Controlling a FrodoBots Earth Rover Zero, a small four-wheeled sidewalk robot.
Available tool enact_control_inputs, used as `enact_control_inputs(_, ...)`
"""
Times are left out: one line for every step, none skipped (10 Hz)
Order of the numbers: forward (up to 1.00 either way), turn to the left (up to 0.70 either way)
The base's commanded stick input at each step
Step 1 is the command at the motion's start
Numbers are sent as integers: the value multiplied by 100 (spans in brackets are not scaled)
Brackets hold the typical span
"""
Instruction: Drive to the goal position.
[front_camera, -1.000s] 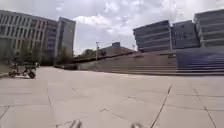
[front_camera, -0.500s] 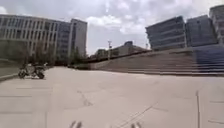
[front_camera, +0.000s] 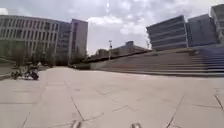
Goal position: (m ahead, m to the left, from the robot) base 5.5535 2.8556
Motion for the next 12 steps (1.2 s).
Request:
enact_control_inputs(96,4)
enact_control_inputs(96,4)
enact_control_inputs(96,4)
enact_control_inputs(96,4)
enact_control_inputs(96,4)
enact_control_inputs(96,9)
enact_control_inputs(96,31)
enact_control_inputs(96,38)
enact_control_inputs(96,38)
enact_control_inputs(96,38)
enact_control_inputs(96,38)
enact_control_inputs(96,29)
